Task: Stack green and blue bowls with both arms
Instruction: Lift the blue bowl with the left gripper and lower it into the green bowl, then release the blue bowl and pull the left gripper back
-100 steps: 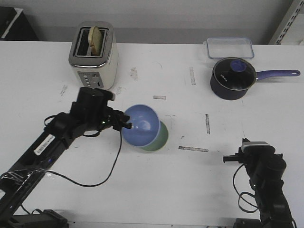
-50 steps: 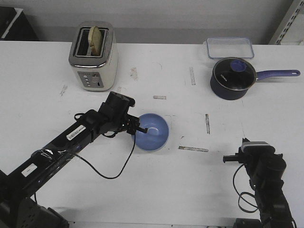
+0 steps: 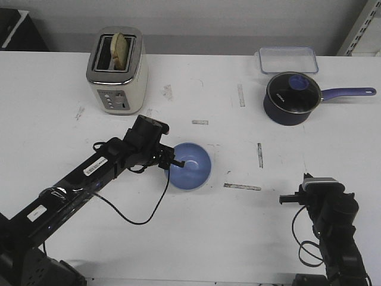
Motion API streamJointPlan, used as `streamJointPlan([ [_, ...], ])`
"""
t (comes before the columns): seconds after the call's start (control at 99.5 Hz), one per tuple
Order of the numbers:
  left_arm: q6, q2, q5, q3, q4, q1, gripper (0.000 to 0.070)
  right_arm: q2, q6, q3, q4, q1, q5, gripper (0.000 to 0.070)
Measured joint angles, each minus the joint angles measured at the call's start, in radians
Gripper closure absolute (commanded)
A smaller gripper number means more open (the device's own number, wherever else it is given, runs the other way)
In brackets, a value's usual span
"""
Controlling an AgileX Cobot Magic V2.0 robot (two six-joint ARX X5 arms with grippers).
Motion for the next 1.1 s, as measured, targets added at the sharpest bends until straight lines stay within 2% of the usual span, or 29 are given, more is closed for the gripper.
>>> streamJointPlan([
  [0.05,0.000,0.000,0.000,0.000,0.006,0.000,0.0510,0.000,0.000,0.000,0.000,0.000,0.000,0.0692],
  [0.141,-0.002,0.000,0.000,0.000,0.022,0.000,0.0270,0.000,0.000,0.000,0.000,0.000,0.000,0.0691],
  [0.181,-0.004,0.000,0.000,0.000,0.026,0.000,0.0191,0.000,0.000,0.000,0.000,0.000,0.000,0.0691],
  [0.211,-0.004,0.000,0.000,0.000,0.030,0.000,0.0163,0.000,0.000,0.000,0.000,0.000,0.000,0.0691],
  [0.332,-0.004,0.000,0.000,0.005,0.046,0.000,0.0164,0.000,0.000,0.000,0.000,0.000,0.000,0.0692],
  [0.482,-0.003,-0.002,0.001,0.061,0.035,0.006,0.0192,0.000,0.000,0.000,0.000,0.000,0.000,0.0692],
  [0.563,-0.003,-0.014,0.000,0.106,0.010,0.028,0.0298,0.000,0.000,0.000,0.000,0.000,0.000,0.0691],
  [0.633,-0.003,-0.035,-0.001,0.140,-0.008,0.058,0.0459,0.000,0.000,0.000,0.000,0.000,0.000,0.0692],
  [0.643,-0.003,-0.078,-0.002,0.174,-0.029,0.104,0.0700,0.000,0.000,0.000,0.000,0.000,0.000,0.0692],
  [0.784,-0.003,-0.163,-0.013,0.178,-0.053,0.196,0.0699,0.000,0.000,0.000,0.000,0.000,0.000,0.0692],
  [0.864,0.011,-0.207,-0.068,0.178,-0.097,0.253,0.0699,0.000,0.000,0.000,0.000,0.000,0.000,0.0692],
  [0.995,0.085,-0.277,-0.197,0.173,-0.195,0.349,0.0699,0.000,0.000,0.000,0.000,0.000,0.000,0.0691],
  [1.095,0.111,-0.353,-0.225,0.108,-0.145,0.425,0.0699,0.000,0.000,0.000,0.000,0.000,0.000,0.0692],
])
